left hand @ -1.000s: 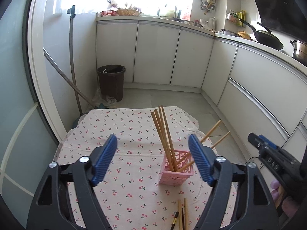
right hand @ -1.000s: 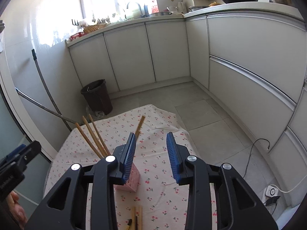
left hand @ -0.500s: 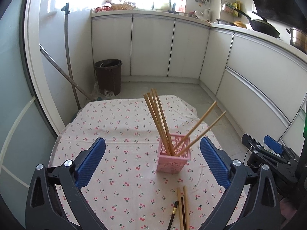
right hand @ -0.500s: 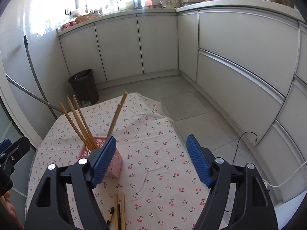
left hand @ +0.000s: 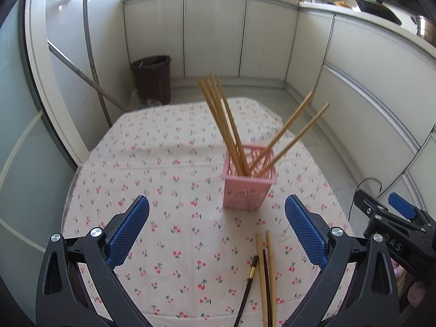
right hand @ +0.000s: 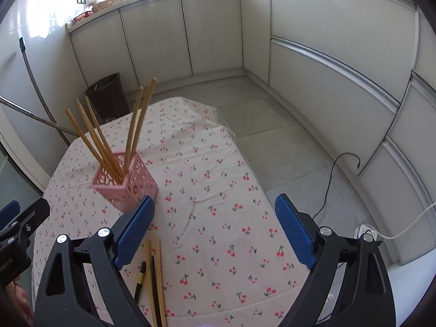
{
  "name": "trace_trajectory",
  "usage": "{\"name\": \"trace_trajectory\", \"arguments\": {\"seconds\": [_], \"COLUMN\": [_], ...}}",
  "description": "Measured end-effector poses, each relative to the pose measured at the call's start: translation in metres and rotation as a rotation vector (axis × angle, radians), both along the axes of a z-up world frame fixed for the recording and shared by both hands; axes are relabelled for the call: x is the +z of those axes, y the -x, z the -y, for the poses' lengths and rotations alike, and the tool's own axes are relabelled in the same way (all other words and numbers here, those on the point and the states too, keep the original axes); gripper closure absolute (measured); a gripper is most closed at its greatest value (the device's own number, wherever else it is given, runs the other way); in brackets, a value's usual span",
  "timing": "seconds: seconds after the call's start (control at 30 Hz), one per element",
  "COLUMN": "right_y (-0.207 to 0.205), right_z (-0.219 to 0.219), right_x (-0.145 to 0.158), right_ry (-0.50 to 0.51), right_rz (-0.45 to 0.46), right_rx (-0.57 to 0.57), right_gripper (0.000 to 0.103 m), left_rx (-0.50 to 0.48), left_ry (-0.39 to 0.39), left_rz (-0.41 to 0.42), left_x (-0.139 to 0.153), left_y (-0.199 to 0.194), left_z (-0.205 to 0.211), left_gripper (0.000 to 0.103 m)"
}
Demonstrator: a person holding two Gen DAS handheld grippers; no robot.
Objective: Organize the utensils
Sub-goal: 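Move the open left tool back over the chopsticks on the tablecloth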
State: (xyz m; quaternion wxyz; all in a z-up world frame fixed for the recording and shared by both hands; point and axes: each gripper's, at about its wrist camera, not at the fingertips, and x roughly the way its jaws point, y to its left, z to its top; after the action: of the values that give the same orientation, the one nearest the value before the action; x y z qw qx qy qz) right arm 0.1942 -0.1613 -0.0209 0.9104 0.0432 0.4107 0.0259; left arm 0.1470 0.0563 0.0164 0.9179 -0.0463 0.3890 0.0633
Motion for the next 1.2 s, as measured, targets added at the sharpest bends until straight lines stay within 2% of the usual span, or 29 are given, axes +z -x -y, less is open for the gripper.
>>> {"name": "trace_trajectory", "arguments": {"seconds": [0.2,0.37,0.4,0.57,0.73,0.9,0.93,1.0,1.07,1.13,1.2], "right_y": [0.017,0.031,0.034,0.043,0.044,0.041,0.041,0.041,0.041,0.041,0.041], "right_z": [0.003,0.01,0.013,0.024,0.03,0.033,0.033,0.034,0.034,0.034,0.035], "right_x": [-0.025,-0.053,-0.06,-0.084,-0.094,-0.098,-0.099,-0.1,-0.101,-0.102,-0.102], "right_ry": [0.011,0.003,-0.01,-0.077,-0.141,-0.185,-0.193,-0.204,-0.214,-0.22,-0.223], "right_rz": [-0.1,-0.22,-0.254,-0.37,-0.431,-0.46,-0.466,-0.475,-0.482,-0.485,-0.486], "right_rx": [0.013,0.006,0.005,-0.011,-0.018,-0.028,-0.028,-0.027,-0.027,-0.029,-0.032], "right_gripper": [0.013,0.013,0.013,0.013,0.013,0.013,0.013,0.013,0.013,0.013,0.013], "left_rx": [-0.038,-0.088,-0.099,-0.126,-0.148,-0.135,-0.133,-0.135,-0.149,-0.166,-0.177], "left_ry": [0.001,0.053,0.07,0.096,0.053,0.036,0.038,0.048,0.068,0.085,0.041], "left_rz": [-0.129,-0.306,-0.363,-0.5,-0.565,-0.574,-0.571,-0.568,-0.586,-0.611,-0.607], "left_x": [-0.03,-0.066,-0.077,-0.11,-0.131,-0.143,-0.145,-0.146,-0.151,-0.158,-0.16], "left_y": [-0.001,-0.008,-0.011,-0.018,-0.02,-0.023,-0.024,-0.026,-0.031,-0.033,-0.033], "left_z": [0.01,0.013,0.013,0.017,0.023,0.023,0.022,0.022,0.025,0.028,0.035], "left_gripper": [0.007,0.007,0.007,0.007,0.007,0.009,0.011,0.021,0.039,0.046,0.05]}}
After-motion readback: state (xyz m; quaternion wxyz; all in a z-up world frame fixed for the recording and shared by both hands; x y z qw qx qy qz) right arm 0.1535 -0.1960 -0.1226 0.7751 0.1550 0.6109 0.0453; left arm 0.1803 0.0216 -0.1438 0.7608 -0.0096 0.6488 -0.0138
